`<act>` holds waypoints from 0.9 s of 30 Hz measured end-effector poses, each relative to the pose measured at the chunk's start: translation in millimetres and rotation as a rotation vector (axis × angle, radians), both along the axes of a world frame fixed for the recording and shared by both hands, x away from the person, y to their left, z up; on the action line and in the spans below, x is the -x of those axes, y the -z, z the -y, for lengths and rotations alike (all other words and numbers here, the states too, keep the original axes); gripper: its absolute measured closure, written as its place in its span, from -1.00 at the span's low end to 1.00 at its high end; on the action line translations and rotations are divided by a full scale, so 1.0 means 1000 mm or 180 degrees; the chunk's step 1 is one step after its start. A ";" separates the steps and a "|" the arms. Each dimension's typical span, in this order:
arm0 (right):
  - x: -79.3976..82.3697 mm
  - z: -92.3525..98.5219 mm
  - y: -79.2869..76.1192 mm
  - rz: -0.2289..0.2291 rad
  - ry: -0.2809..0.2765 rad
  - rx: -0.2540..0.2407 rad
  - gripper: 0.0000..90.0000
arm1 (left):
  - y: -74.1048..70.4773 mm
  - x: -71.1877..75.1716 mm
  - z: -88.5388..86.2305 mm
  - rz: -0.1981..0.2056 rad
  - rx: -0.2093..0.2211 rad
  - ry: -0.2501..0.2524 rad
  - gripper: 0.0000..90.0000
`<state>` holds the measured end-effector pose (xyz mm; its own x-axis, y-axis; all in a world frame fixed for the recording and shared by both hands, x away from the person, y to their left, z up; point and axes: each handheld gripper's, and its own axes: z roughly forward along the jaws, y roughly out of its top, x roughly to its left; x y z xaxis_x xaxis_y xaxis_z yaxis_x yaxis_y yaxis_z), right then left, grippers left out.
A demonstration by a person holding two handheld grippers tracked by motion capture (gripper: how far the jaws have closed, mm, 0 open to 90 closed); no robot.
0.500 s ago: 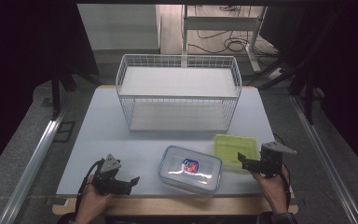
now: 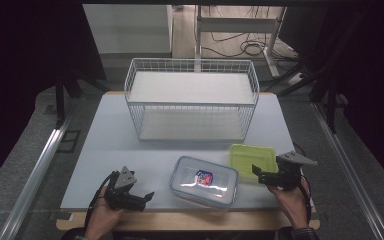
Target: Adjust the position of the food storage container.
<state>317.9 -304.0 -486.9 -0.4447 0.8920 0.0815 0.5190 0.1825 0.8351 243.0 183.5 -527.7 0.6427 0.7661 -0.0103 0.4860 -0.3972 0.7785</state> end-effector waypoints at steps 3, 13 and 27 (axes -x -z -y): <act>0.000 -0.001 0.001 -0.0077 -0.0024 -0.0011 -1.00 | 0.001 -0.001 -0.004 0.0006 0.0126 -0.0002 -0.97; 0.012 -0.017 -0.006 -0.0104 -0.0354 -0.0035 -0.58 | -0.001 0.001 -0.003 0.0136 0.0023 -0.0006 -0.96; 0.047 -0.044 -0.020 -0.0235 -0.1023 0.0287 0.66 | -0.007 -0.001 -0.011 -0.0106 0.0271 -0.0255 -0.93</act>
